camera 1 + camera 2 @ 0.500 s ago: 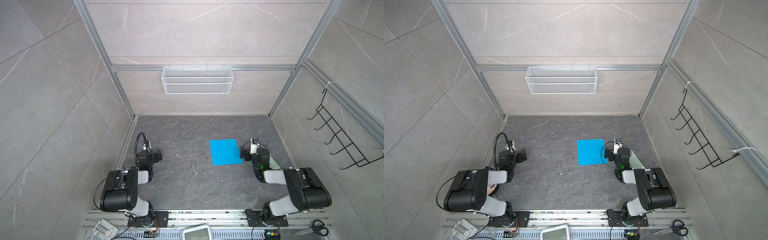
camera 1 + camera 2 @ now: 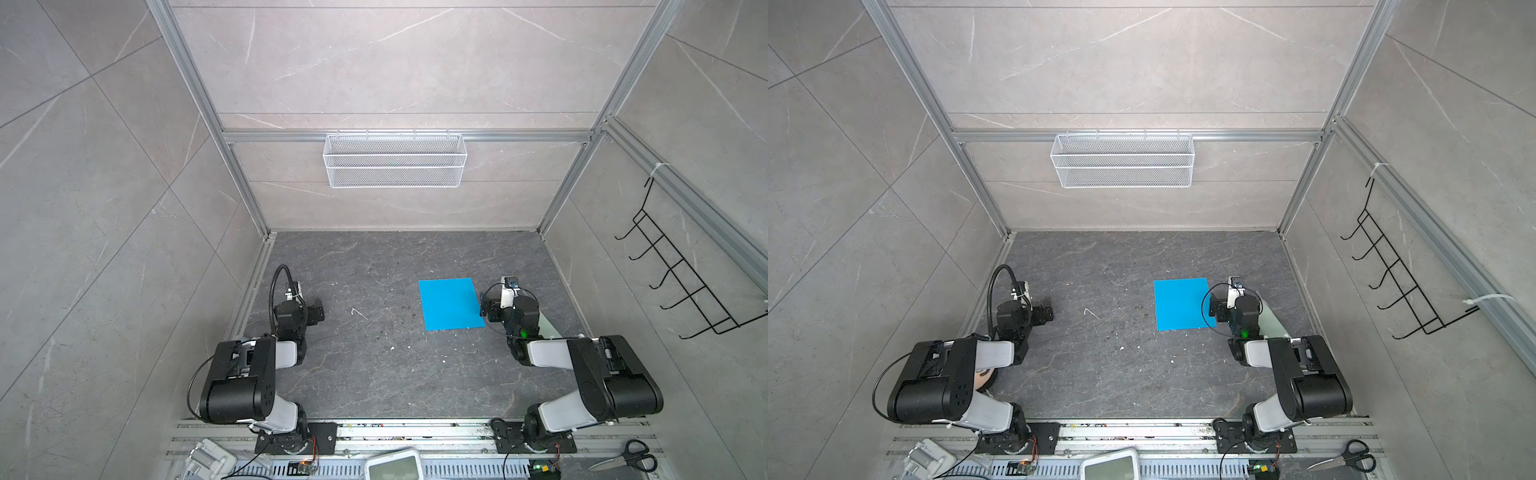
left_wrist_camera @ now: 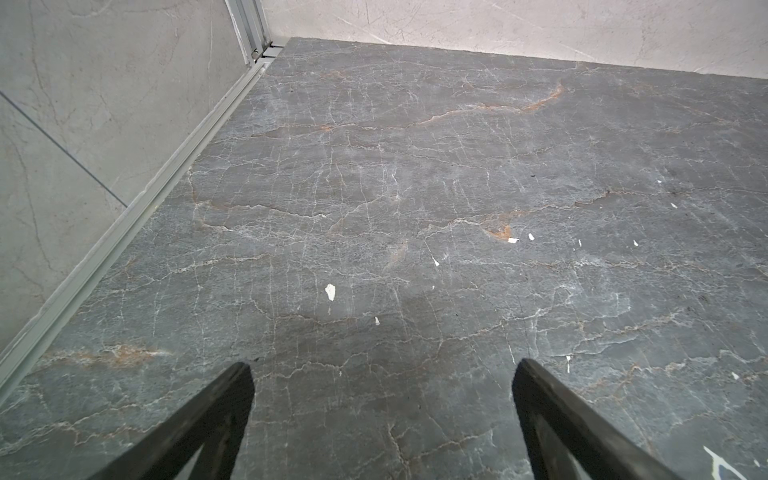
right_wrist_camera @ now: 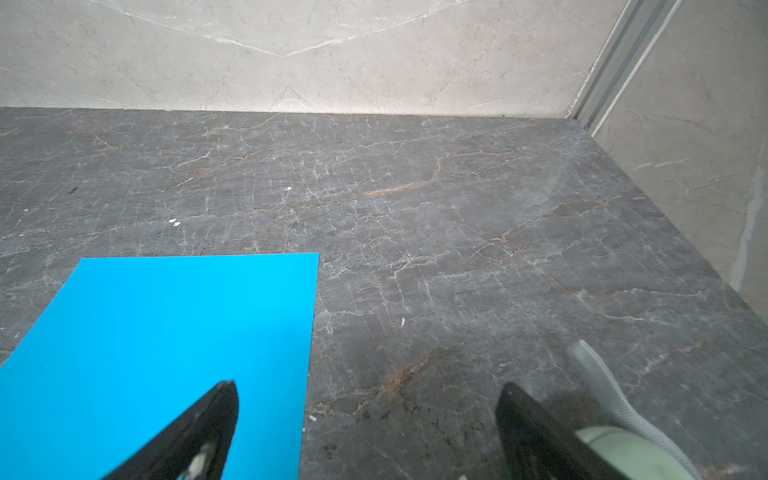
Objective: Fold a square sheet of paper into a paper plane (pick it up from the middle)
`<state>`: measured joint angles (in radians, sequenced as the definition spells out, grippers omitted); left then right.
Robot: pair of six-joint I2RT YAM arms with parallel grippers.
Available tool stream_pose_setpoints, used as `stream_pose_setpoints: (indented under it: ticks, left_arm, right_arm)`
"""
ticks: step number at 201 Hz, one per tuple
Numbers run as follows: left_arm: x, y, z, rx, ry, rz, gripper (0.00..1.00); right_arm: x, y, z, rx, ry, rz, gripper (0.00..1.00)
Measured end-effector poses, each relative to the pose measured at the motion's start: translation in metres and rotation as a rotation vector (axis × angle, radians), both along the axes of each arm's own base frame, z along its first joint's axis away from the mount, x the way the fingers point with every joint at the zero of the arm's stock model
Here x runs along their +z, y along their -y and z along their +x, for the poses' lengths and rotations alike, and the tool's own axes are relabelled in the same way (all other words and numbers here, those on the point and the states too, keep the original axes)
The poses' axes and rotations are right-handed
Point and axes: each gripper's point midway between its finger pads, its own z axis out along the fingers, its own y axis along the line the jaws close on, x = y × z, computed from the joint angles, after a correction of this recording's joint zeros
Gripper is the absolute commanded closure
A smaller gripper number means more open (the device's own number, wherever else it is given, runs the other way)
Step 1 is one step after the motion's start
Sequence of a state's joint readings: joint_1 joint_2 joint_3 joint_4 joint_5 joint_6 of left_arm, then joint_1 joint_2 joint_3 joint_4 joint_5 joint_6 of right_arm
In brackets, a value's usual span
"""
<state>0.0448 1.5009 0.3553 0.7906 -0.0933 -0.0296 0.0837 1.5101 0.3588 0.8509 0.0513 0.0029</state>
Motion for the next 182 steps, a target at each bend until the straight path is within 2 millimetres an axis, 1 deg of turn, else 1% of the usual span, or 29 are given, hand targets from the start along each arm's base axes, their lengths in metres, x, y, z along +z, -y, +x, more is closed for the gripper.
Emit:
stream_pose_setpoints:
  ticks: [80,114,129,143,154,163,182]
  left_arm:
    - [0.0,0.0,0.0,0.0,0.0,0.0,0.0]
    - [0.0,0.0,0.0,0.001,0.0,0.0,0.0]
    - [0.0,-0.002,-0.001,0.009,-0.004,0.004,0.0]
    - [0.002,-0.005,-0.004,0.028,-0.029,0.01,0.0]
    - [0.013,-0.01,-0.005,0.062,-0.039,0.013,0.0]
    - [0.03,-0.015,-0.002,0.093,-0.021,0.011,0.0]
    - [0.082,-0.023,0.006,0.155,0.067,-0.023,0.0]
  right_arm:
    - [0.002,0.0,0.0,-0.001,0.009,0.001,0.01]
    - [0.003,0.0,-0.004,0.0,0.022,0.002,0.01]
    - [0.011,0.002,-0.007,-0.006,0.029,0.001,0.01]
    - [0.027,0.008,-0.009,-0.042,0.05,-0.004,0.01]
    - [0.043,0.013,-0.01,-0.085,0.072,-0.002,0.01]
    - [0.057,0.015,-0.009,-0.107,0.086,0.005,0.01]
    - [0.089,0.015,-0.003,-0.148,0.088,0.067,0.01]
